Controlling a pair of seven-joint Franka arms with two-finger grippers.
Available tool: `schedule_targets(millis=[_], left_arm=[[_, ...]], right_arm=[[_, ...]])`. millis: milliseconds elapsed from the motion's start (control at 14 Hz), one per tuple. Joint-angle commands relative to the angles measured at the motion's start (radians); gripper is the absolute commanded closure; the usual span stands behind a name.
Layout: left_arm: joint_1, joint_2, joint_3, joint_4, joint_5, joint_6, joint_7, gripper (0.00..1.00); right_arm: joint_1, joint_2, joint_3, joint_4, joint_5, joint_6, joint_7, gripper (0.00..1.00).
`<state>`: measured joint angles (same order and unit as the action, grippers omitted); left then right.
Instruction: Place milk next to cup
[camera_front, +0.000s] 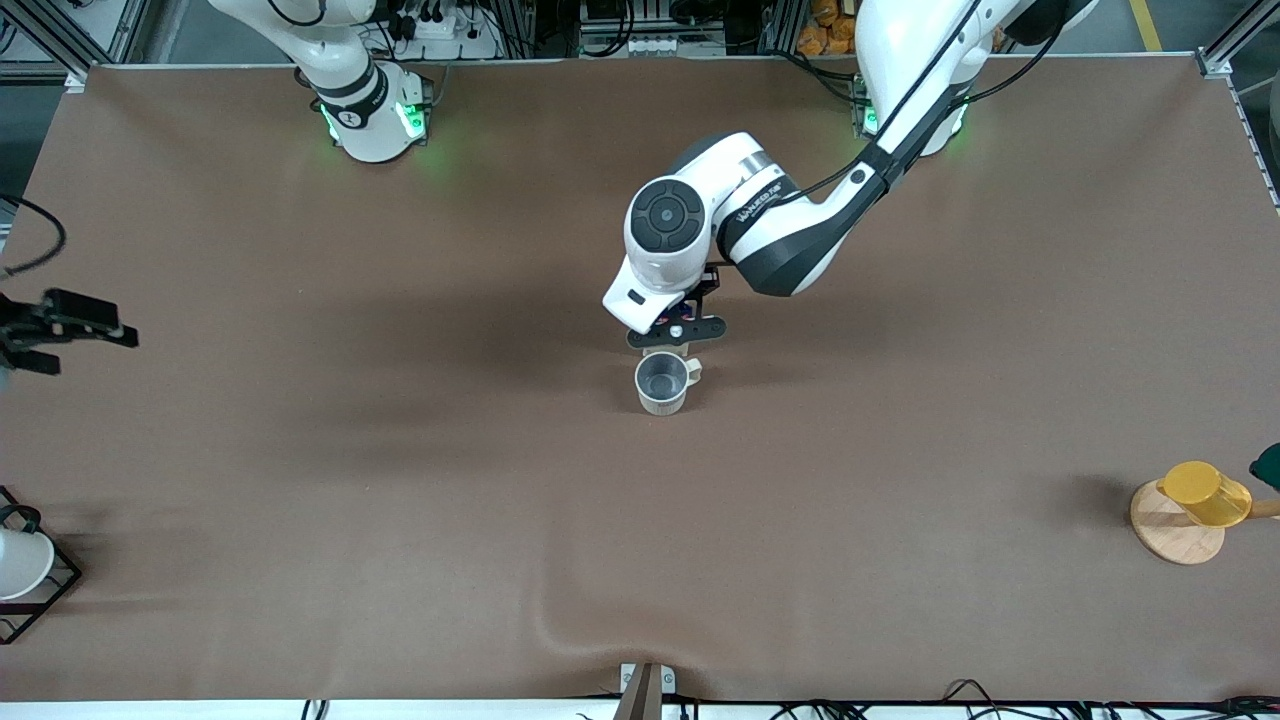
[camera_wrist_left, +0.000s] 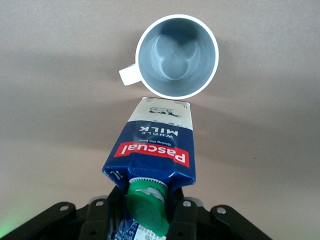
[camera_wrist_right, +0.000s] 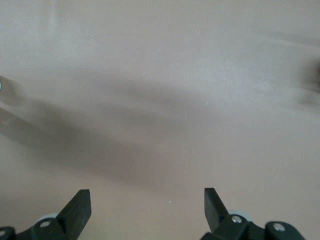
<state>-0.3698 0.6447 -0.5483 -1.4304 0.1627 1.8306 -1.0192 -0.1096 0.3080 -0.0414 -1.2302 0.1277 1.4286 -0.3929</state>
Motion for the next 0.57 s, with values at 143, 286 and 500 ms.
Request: schedule_targets(millis=[143,286,500], left_arm=[[-0.027,0.032,0.022,0.033,0.029,0.001,-0.002,0.57],[-0.035,0.030,0.036,0.033,0.029,0.006,-0.004,0.00],[-0.035,0.003,0.031,0.038,0.026,0.004,-0.016,0.00]], right_arm=[[-0.002,-0.173,0.021,-0.173,0.009,0.018,0.137,0.00],[0.008,-0.246,0.021,-0.277,0.004,0.042,0.150,0.00],[0.013,-0.381,0.025,-0.481,0.003,0.168,0.157,0.00]])
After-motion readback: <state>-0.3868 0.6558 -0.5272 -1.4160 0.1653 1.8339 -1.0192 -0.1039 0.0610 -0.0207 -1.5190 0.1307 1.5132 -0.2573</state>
